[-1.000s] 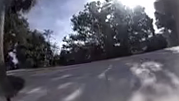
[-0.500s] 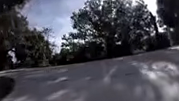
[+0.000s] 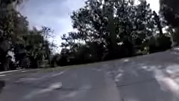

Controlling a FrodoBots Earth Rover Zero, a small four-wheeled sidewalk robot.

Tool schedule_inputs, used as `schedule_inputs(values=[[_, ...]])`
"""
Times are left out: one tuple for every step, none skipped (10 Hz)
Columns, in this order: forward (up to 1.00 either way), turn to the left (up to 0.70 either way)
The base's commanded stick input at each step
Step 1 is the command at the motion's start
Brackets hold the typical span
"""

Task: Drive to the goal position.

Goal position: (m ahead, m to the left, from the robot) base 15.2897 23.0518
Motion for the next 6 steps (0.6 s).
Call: schedule_inputs(values=[[0.85,0.34],[0.85,0.34],[0.85,0.34],[0.85,0.34],[0.85,0.34],[0.85,0.31]])
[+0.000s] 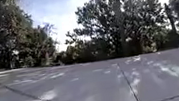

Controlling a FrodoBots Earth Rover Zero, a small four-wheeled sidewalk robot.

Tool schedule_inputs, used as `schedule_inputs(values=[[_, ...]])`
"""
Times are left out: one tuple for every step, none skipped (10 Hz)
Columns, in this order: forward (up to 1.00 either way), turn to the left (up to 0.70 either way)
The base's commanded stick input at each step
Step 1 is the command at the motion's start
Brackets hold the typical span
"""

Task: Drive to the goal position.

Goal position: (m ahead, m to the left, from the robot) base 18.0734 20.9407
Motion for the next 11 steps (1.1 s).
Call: schedule_inputs(values=[[0.85,0.14],[0.85,0.0],[0.85,0.0],[0.85,0.0],[0.85,0.0],[0.85,0.0],[0.85,0.0],[0.85,0.0],[0.85,0.0],[0.85,0.0],[0.85,0.0]])
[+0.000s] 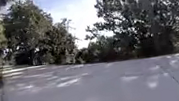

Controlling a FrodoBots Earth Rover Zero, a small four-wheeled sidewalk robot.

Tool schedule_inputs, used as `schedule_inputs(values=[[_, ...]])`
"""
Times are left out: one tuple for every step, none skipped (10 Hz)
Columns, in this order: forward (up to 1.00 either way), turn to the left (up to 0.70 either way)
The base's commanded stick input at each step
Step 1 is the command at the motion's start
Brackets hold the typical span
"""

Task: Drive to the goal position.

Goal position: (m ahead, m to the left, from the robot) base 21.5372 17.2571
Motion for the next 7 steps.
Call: schedule_inputs(values=[[0.85,0.0],[0.85,0.3],[0.85,0.34],[0.85,0.34],[0.85,0.34],[0.85,0.34],[0.85,0.34]])
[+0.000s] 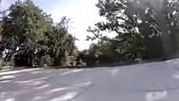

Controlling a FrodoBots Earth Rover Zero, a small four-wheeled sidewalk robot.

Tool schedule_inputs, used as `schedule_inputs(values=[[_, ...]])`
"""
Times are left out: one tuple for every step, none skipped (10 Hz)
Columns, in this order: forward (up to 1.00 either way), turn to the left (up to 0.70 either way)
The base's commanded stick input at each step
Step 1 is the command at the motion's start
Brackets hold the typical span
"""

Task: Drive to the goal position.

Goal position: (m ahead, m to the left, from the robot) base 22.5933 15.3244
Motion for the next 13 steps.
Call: schedule_inputs(values=[[0.85,0.34],[0.85,0.34],[0.85,0.12],[0.85,0.0],[0.85,0.0],[0.85,0.0],[0.85,0.07],[0.85,0.34],[0.85,0.34],[0.85,0.34],[0.85,0.34],[0.85,0.34],[0.85,0.3]])
